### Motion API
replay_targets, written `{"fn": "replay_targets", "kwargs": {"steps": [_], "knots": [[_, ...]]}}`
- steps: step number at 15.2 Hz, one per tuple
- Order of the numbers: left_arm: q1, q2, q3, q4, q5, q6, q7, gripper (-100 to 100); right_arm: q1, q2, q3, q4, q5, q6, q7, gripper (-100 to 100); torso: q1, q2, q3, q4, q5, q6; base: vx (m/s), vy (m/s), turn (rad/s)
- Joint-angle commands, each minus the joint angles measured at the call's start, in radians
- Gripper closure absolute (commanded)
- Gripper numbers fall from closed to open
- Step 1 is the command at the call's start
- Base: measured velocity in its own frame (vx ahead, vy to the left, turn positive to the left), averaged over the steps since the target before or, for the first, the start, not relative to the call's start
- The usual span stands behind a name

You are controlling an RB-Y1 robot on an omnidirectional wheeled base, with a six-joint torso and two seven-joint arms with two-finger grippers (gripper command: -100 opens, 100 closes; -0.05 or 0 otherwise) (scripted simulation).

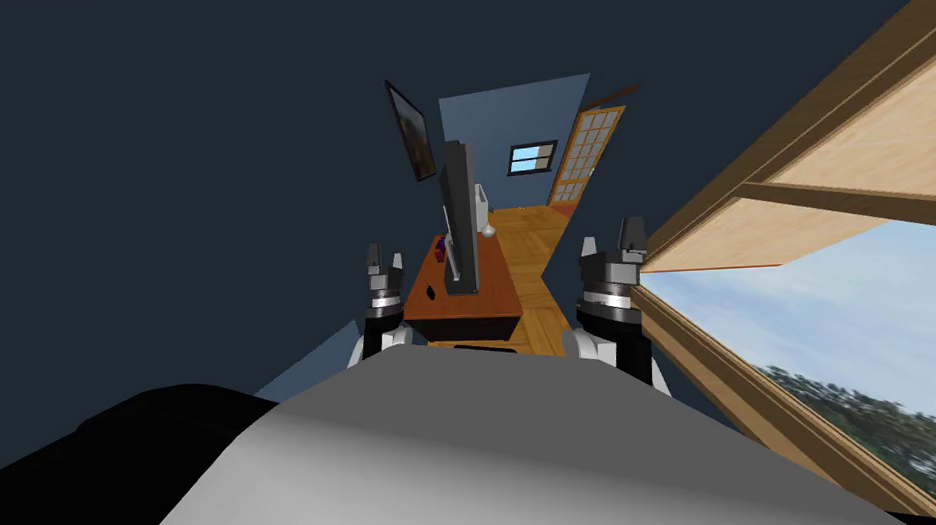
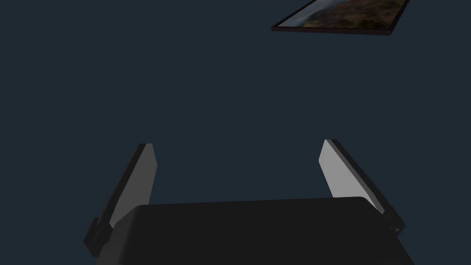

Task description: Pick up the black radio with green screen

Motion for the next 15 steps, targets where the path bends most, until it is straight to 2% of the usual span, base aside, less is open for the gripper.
{"fn": "replay_targets", "kwargs": {"steps": [1, 3, 4, 6, 7, 8, 9, 10, 11, 12, 13, 14, 15], "knots": [[-0.003, 0.019, 0.012, 0.012, 0.003, 0.030, 0.002, -100, 0.000, 0.000, 0.000, 0.000, 0.000, 0.000, 0.000, 0, 0.000, 0.000, 0.000, 0.000, 0.000, 0.000, -0.002, -0.004, -0.109], [-0.008, 0.041, 0.030, 0.031, 0.008, 0.074, 0.006, -100, 0.000, 0.000, 0.000, 0.000, 0.000, 0.000, 0.000, 0, 0.000, 0.000, 0.000, 0.000, 0.000, 0.001, -0.007, -0.005, -0.220], [-0.008, 0.041, 0.030, 0.031, 0.008, 0.074, 0.006, -100, 0.000, 0.000, 0.000, 0.000, 0.000, 0.000, 0.000, 0, 0.000, 0.000, 0.000, 0.000, 0.000, 0.001, -0.009, -0.001, -0.137], [-0.014, 0.065, 0.055, 0.057, 0.014, 0.127, 0.010, -100, 0.000, 0.000, 0.000, 0.000, 0.000, 0.000, 0.000, 0, 0.000, 0.001, 0.000, 0.000, 0.000, 0.000, -0.009, -0.003, -0.152], [-0.014, 0.065, 0.055, 0.057, 0.014, 0.135, 0.010, -100, 0.000, 0.000, 0.000, 0.000, 0.000, 0.000, 0.000, 0, 0.000, 0.001, 0.000, 0.000, 0.000, 0.001, -0.010, -0.002, -0.169], [-0.018, 0.078, 0.070, 0.072, 0.018, 0.170, 0.013, -100, 0.000, 0.000, 0.000, 0.000, 0.000, 0.000, 0.000, 0, 0.000, 0.001, 0.000, 0.000, 0.000, 0.000, -0.010, -0.002, -0.215], [-0.018, 0.078, 0.070, 0.072, 0.018, 0.171, 0.013, -100, 0.000, 0.000, 0.000, 0.000, 0.000, 0.000, 0.000, 0, 0.000, 0.001, 0.000, 0.000, 0.000, 0.001, -0.009, 0.001, -0.163], [-0.022, 0.090, 0.087, 0.090, 0.021, 0.204, 0.016, -100, 0.000, 0.000, 0.000, 0.000, 0.000, 0.000, 0.000, 0, 0.000, 0.001, 0.000, 0.000, 0.000, 0.000, -0.010, 0.000, -0.189], [-0.022, 0.090, 0.087, 0.090, 0.021, 0.211, 0.016, -100, 0.000, 0.000, 0.000, 0.000, 0.000, 0.000, 0.000, 0, 0.000, 0.001, 0.000, 0.000, 0.000, 0.001, -0.010, 0.002, -0.160], [-0.026, 0.102, 0.106, 0.109, 0.026, 0.246, 0.020, -100, 0.000, 0.000, 0.000, 0.000, 0.000, 0.000, 0.000, 0, 0.001, 0.001, 0.000, 0.000, 0.000, 0.000, -0.011, 0.001, -0.180], [-0.026, 0.102, 0.106, 0.109, 0.026, 0.255, 0.020, -100, 0.000, 0.000, 0.000, 0.000, 0.000, 0.000, 0.000, 0, 0.001, 0.001, 0.000, 0.000, 0.000, 0.001, -0.011, 0.002, -0.160], [-0.031, 0.114, 0.125, 0.129, 0.030, 0.283, 0.023, -100, 0.000, 0.000, 0.000, 0.000, 0.000, 0.000, 0.000, 0, 0.001, 0.001, 0.000, 0.000, 0.000, 0.000, -0.012, 0.000, -0.204], [-0.031, 0.114, 0.125, 0.129, 0.030, 0.300, 0.023, -100, 0.000, 0.000, 0.000, 0.000, 0.000, 0.000, 0.000, 0, 0.001, 0.001, 0.000, 0.000, 0.000, 0.001, -0.011, 0.003, -0.205]]}}
